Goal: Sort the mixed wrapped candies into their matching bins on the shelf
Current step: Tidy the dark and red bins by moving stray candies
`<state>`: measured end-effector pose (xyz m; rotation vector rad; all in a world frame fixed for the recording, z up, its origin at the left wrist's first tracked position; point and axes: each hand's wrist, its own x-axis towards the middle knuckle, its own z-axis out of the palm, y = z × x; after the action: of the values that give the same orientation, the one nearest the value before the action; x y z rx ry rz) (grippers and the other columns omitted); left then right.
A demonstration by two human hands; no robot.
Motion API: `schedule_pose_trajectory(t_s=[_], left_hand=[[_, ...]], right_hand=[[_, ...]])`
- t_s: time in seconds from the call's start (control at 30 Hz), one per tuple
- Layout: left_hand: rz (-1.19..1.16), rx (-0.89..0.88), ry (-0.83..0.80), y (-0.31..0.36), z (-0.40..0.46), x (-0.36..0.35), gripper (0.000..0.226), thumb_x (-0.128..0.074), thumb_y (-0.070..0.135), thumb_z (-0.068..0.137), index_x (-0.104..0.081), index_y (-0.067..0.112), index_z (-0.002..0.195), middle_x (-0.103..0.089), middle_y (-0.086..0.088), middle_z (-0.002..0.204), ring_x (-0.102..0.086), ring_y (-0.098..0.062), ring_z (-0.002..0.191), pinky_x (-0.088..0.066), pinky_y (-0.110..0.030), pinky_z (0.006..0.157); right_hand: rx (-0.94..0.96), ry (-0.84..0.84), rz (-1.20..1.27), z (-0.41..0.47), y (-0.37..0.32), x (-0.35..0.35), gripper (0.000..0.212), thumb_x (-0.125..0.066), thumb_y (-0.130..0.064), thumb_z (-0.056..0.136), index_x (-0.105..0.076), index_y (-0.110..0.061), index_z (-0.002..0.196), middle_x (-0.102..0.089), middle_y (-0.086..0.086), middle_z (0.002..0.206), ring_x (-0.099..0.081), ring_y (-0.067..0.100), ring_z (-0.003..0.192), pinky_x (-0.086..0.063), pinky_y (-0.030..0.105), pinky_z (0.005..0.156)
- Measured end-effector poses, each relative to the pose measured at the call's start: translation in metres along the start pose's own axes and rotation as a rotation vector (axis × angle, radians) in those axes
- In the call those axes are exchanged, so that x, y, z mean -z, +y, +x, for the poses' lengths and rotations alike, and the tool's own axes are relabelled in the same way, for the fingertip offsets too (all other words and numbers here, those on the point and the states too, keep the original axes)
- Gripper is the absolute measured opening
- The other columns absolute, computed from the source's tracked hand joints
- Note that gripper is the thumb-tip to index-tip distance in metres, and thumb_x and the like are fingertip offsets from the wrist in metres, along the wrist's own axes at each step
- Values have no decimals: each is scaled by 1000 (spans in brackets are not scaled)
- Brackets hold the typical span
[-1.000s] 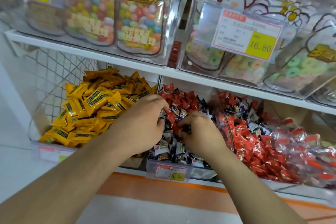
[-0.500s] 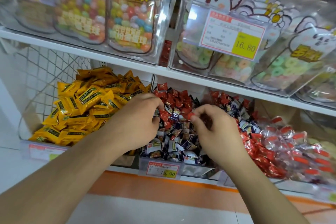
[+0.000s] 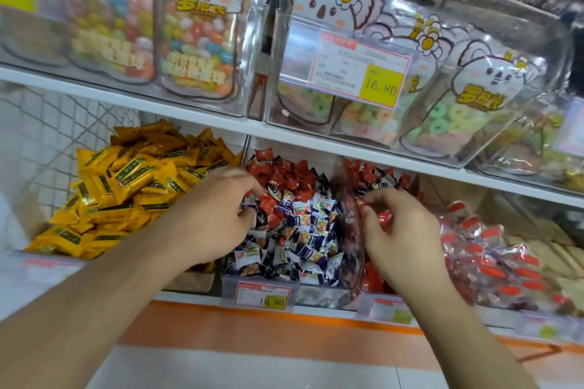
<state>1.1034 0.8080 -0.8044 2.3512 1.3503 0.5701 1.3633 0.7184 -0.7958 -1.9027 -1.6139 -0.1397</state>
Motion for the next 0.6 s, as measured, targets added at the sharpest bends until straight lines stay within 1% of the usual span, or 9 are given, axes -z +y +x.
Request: schedule_pose_trajectory(t_s=[0.07,0.13,0.2,0.27,0.3,0.37,0.47,0.57,0.6], left_hand=[[4,-12,0,-2,0,0,34,-64,23,99,-60,34,130,-49,19,142,-37,-5,140,-28,-26,118],[11,-20,-2,-5,0,0,34,-65,23,99,-60,35,131,-48,19,144,-36,-4,141,-26,-25,118],[14,-26,-2,-8,1,0,35,-65,23,99,-60,34,132,-48,19,144,-35,-3,141,-24,-22,117],[13,-33,-1,-10,1,0,36,-64,23,99,-60,34,133,-48,19,145,-34,-3,142,-21,-20,117],[10,-37,-2,-10,0,0,35,-64,23,99,-60,33,133,-47,20,145,-33,-2,143,-19,-18,116],[0,-46,-5,-12,1,0,34,-63,23,100,-60,33,132,-47,20,146,-31,-1,144,-16,-15,114],[-16,-45,-21,-15,1,1,33,-62,25,101,-59,34,133,-44,20,149,-28,-1,146,-15,-16,116],[-26,-43,-23,-16,2,1,32,-61,25,101,-60,34,132,-44,20,150,-28,-1,146,-17,-19,117],[-29,-43,-22,-16,2,1,32,-62,25,101,-60,33,132,-44,20,149,-29,-1,146,-17,-18,117]], right_hand=[[107,-108,39,0,-17,-11,18,-68,-13,94,-71,-21,109,-65,-11,102,-52,1,91,-33,0,81],[193,-250,70,0,-33,-26,19,-67,-15,96,-70,-23,113,-63,-14,104,-54,1,93,-35,0,83],[264,-370,63,2,-41,-45,19,-67,-14,97,-73,-22,113,-66,-11,106,-58,5,98,-43,9,87],[315,-448,25,4,-43,-65,21,-65,-10,95,-76,-21,110,-68,-6,105,-60,12,99,-53,25,86],[322,-470,9,5,-42,-72,24,-64,-8,92,-77,-22,107,-68,-5,103,-61,14,98,-55,31,83],[309,-486,-15,8,-38,-82,29,-63,-3,89,-78,-22,104,-68,-5,101,-61,15,96,-57,36,80],[307,-483,-63,11,-33,-89,26,-66,-2,85,-80,-22,96,-68,-7,96,-59,14,94,-56,34,81],[294,-475,-58,11,-30,-93,27,-67,2,81,-76,-23,82,-65,-11,89,-58,14,90,-55,34,78],[288,-462,-46,11,-30,-93,28,-65,3,79,-75,-24,79,-65,-12,88,-58,13,89,-53,31,78]])
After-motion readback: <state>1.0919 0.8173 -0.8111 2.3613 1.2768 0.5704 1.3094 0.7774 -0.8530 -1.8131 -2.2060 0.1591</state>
